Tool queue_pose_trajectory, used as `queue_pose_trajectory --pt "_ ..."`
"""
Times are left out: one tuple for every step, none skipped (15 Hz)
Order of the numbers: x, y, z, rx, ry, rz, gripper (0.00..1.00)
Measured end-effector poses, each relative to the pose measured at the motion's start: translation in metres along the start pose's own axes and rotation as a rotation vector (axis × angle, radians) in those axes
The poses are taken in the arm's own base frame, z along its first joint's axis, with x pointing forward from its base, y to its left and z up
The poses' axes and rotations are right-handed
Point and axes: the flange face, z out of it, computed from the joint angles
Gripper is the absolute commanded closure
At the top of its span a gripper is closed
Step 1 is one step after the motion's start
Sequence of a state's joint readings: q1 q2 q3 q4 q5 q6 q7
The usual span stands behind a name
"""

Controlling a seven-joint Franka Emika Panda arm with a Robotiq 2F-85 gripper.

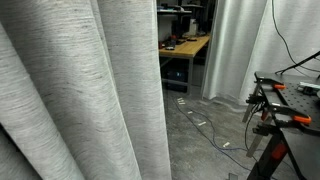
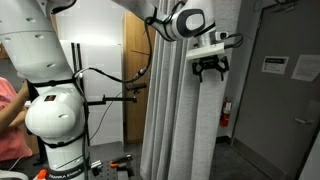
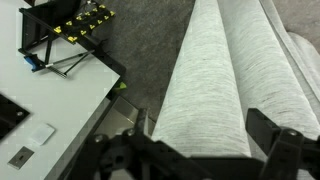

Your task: Draw the curtain closed

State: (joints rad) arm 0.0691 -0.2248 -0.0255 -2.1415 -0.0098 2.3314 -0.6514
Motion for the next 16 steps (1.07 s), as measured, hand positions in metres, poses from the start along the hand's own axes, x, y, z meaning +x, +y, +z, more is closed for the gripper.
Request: queue_pose_trajectory --pt "0.004 -0.004 -0.001 0.003 0.001 -0.01 0.0" --pt "0.008 -0.008 -0.003 0.005 0.003 -0.021 0.0" --pt "0.013 -0.011 -0.005 0.007 0.005 -0.033 0.0" --pt "0.019 -0.014 -0.007 0.01 0.01 -0.048 0.0" --pt "0.024 -0.016 -0.009 0.013 0.015 -0.063 0.0" --pt "0.03 -0.018 -0.011 0.016 0.019 -0.077 0.0" --pt "0.036 -0.019 -0.014 0.016 0.027 -0.089 0.0" --pt "0.042 -0.019 -0.016 0.015 0.036 -0.098 0.0" --pt "0.048 -0.02 -0.019 0.012 0.047 -0.105 0.0" --pt "0.055 -0.02 -0.022 0.012 0.062 -0.113 0.0" --pt "0.061 -0.019 -0.024 0.016 0.082 -0.119 0.0" --pt "0.066 -0.019 -0.025 0.022 0.104 -0.123 0.0" --pt "0.071 -0.017 -0.025 0.029 0.124 -0.123 0.0" --pt "0.075 -0.016 -0.025 0.033 0.142 -0.119 0.0" --pt "0.078 -0.014 -0.024 0.037 0.159 -0.113 0.0" --pt "0.082 -0.013 -0.023 0.039 0.177 -0.103 0.0"
